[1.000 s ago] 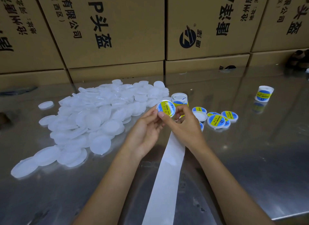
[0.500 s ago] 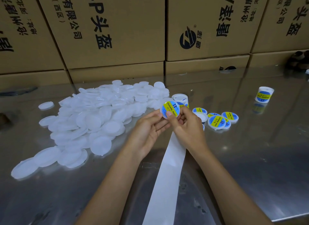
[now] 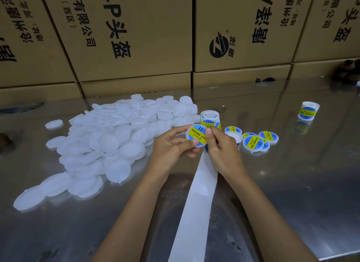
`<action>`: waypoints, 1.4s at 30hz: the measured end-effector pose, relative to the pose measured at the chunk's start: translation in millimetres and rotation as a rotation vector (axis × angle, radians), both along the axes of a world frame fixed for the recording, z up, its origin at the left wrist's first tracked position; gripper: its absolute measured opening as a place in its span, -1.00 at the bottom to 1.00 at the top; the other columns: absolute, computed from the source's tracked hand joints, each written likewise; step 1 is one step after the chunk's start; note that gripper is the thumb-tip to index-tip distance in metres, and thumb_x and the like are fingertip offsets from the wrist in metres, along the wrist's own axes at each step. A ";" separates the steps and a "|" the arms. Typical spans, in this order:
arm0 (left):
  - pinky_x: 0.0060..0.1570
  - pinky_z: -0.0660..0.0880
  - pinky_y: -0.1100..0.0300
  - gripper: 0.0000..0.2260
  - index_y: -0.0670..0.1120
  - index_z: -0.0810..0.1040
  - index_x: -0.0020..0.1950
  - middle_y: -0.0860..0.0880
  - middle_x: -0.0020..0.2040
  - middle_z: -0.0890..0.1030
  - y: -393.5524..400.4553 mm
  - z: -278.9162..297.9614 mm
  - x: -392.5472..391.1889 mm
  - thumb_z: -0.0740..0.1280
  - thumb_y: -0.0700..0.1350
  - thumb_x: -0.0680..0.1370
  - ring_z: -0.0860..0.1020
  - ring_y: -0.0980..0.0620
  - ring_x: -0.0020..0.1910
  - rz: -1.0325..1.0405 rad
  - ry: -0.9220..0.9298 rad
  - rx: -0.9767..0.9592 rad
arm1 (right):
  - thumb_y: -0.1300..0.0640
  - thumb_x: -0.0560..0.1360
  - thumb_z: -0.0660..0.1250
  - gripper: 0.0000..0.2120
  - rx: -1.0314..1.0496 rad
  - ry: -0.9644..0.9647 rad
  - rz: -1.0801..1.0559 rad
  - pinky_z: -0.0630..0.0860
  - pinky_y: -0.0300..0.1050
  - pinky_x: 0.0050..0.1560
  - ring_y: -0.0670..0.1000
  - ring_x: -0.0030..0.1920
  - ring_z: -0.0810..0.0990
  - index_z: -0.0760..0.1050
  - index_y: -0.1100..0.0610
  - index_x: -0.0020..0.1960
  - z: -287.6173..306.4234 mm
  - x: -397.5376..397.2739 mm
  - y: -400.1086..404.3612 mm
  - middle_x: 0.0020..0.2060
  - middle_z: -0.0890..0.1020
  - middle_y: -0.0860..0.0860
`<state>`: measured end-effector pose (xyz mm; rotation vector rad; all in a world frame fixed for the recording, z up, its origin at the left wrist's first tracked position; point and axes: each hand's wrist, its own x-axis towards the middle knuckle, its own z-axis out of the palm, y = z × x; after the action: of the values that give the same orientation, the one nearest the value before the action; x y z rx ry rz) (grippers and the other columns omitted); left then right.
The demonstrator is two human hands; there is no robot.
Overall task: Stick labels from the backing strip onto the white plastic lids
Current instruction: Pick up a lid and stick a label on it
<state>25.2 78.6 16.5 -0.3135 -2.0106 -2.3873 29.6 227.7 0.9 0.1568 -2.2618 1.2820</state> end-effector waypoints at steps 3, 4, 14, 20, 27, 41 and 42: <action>-0.27 0.63 0.16 -0.73 -0.01 0.66 0.13 -0.19 -0.16 0.73 0.5 0.6 0.0 0.50 -0.27 0.49 0.72 -0.13 -0.24 0.037 -0.019 0.022 | 0.08 0.68 0.14 -0.68 0.003 0.002 0.031 0.36 0.06 -0.23 -0.01 -0.34 0.37 0.36 0.21 -0.21 1.3 0.9 -1.7 -0.43 0.42 -0.05; -0.27 0.64 0.16 -0.75 -0.02 0.67 0.12 -0.18 -0.16 0.73 0.5 0.7 0.3 0.50 -0.25 0.49 0.73 -0.14 -0.23 0.053 -0.027 0.036 | 0.07 0.68 0.14 -0.67 -0.005 0.001 0.045 0.38 0.09 -0.23 -0.01 -0.34 0.36 0.36 0.21 -0.20 0.9 0.9 -2.2 -0.43 0.41 -0.06; -0.22 0.65 0.14 -0.83 -0.14 0.69 0.12 -0.13 -0.03 0.74 4.9 -0.4 4.5 0.46 -0.21 0.53 0.73 -0.14 -0.11 0.091 -0.099 0.239 | -0.47 0.48 0.06 -0.46 0.156 -0.053 -0.042 0.27 -0.14 -0.38 -0.07 -0.36 0.41 0.35 0.02 -0.25 -5.6 -2.6 -6.5 -0.42 0.45 -0.13; -0.34 0.62 0.17 -0.81 -0.02 0.67 0.16 -0.07 -0.20 0.73 2.3 1.5 -0.5 0.46 -0.12 0.55 0.67 -0.02 -0.37 0.094 -0.004 -0.010 | -0.12 0.67 0.05 -0.61 0.078 -0.053 -0.010 0.32 -0.01 -0.25 0.04 -0.29 0.46 0.30 -0.01 -0.29 -2.6 1.2 -8.1 -0.43 0.45 -0.05; -0.37 0.63 0.14 -0.72 0.03 0.65 0.16 -0.08 -0.19 0.72 -0.4 -1.8 -1.2 0.49 -0.23 0.51 0.63 -0.03 -0.46 -0.029 0.076 -0.082 | -0.12 0.68 0.06 -0.52 -0.038 -0.119 0.062 0.47 0.09 -0.09 0.08 -0.20 0.54 0.48 0.14 -0.24 1.4 4.0 -9.8 -0.35 0.57 0.04; -0.40 0.61 0.20 -0.85 0.08 0.70 -0.01 -0.08 -0.27 0.72 3.0 2.4 3.8 0.33 -0.02 0.64 0.67 -0.06 -0.43 0.087 -0.012 -0.012 | -0.12 0.67 0.06 -0.45 -0.103 -0.114 0.111 0.48 0.16 -0.03 0.20 -0.15 0.52 0.51 0.34 -0.09 4.3 4.2 -13.4 -0.27 0.57 0.23; -0.42 0.60 0.20 -0.86 0.06 0.70 -0.02 -0.08 -0.29 0.71 3.1 3.2 3.8 0.34 -0.01 0.63 0.66 -0.07 -0.45 0.099 -0.004 -0.028 | -0.13 0.67 0.06 -0.45 -0.105 -0.116 0.120 0.47 0.15 -0.06 0.17 -0.21 0.48 0.50 0.35 -0.10 4.8 4.7 -13.2 -0.32 0.53 0.20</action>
<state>29.0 81.8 19.6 -0.2042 -2.0124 -2.3059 34.2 214.5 5.7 0.1867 -2.3054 1.5040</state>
